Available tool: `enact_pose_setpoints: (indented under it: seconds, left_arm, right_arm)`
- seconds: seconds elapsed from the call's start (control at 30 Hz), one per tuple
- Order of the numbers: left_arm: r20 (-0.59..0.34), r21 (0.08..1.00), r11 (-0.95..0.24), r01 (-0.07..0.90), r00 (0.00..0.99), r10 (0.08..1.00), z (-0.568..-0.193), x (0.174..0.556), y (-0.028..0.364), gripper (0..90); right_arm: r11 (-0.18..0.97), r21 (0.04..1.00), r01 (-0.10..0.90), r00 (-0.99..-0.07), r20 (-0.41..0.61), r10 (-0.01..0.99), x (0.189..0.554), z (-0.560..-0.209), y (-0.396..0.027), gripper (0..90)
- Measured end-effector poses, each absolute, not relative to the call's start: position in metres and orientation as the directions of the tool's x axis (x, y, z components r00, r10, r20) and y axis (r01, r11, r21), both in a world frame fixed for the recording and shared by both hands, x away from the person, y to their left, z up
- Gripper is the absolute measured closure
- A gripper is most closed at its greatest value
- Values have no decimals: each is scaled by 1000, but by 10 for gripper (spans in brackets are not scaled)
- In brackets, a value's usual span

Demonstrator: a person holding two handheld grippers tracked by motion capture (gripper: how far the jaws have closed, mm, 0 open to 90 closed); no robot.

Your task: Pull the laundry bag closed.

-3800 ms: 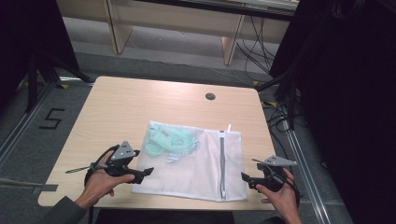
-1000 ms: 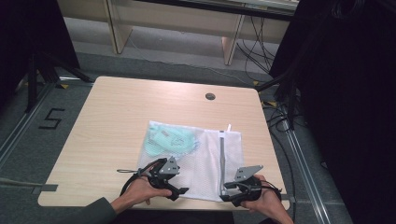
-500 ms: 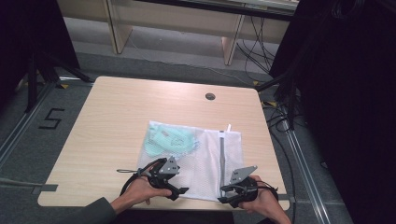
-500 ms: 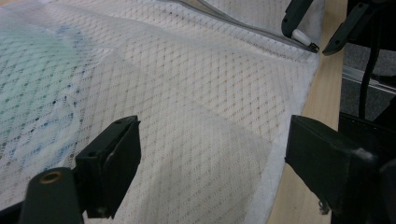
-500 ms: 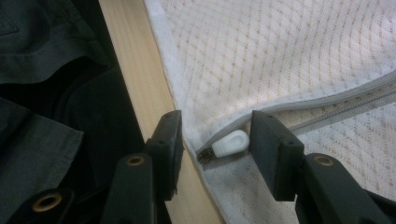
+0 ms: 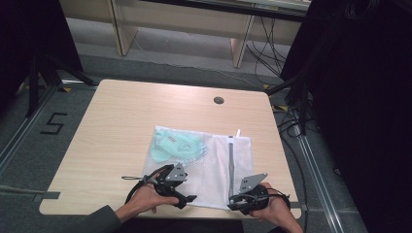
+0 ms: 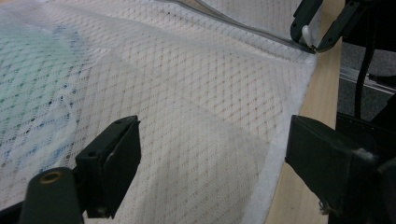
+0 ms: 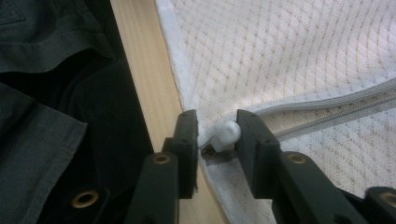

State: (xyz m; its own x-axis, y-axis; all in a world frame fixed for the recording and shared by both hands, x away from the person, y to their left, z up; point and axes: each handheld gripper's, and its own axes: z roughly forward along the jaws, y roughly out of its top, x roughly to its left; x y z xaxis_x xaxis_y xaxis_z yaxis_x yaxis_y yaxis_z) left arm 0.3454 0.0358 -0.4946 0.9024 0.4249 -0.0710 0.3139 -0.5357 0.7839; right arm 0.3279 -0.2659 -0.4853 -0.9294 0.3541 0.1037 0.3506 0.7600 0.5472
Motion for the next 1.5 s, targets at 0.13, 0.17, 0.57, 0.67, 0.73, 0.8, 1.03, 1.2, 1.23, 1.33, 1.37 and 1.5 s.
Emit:
enact_pose_setpoints:
  seconds: [0.13,0.17,0.57,0.67,0.73,0.8,1.03,1.2,1.23,1.33,1.37,1.5]
  left_arm:
    - [-63,778,-546,311,903,424,-494,346,37,176]
    - [-74,783,-534,318,901,428,-494,345,36,176]
    - [-65,787,-538,301,909,413,-494,346,36,176]
    - [-53,786,-547,288,913,404,-494,347,36,176]
    - [-80,783,-535,318,904,419,-494,344,35,175]
    - [-75,785,-538,306,909,409,-494,344,35,173]
    - [-96,813,-501,298,916,389,-492,339,29,285]
    - [-90,825,-497,268,931,353,-493,333,15,321]
    - [-87,827,-497,262,933,348,-494,332,13,318]
    - [-75,822,-515,245,942,328,-497,329,6,325]
    - [-62,818,-524,237,942,330,-497,329,4,337]
    - [-56,824,-521,223,947,317,-499,327,-8,442]
  right_arm:
    - [762,545,349,-931,110,348,328,-484,-267,779]
    - [762,546,347,-932,110,346,328,-484,-268,798]
    - [768,546,334,-937,107,332,327,-483,-268,852]
    - [765,551,334,-938,109,330,327,-482,-268,860]
    - [767,553,327,-939,100,329,327,-481,-268,863]
    - [765,563,313,-940,70,334,327,-479,-268,865]
    - [731,581,358,-921,92,378,328,-474,-270,865]
    - [699,591,403,-899,111,424,330,-472,-274,865]
    - [690,593,416,-891,111,441,329,-471,-275,865]
    - [686,606,404,-893,98,439,330,-469,-275,865]
    - [680,604,416,-887,104,450,330,-468,-276,865]
    - [672,620,406,-889,96,448,332,-468,-278,865]
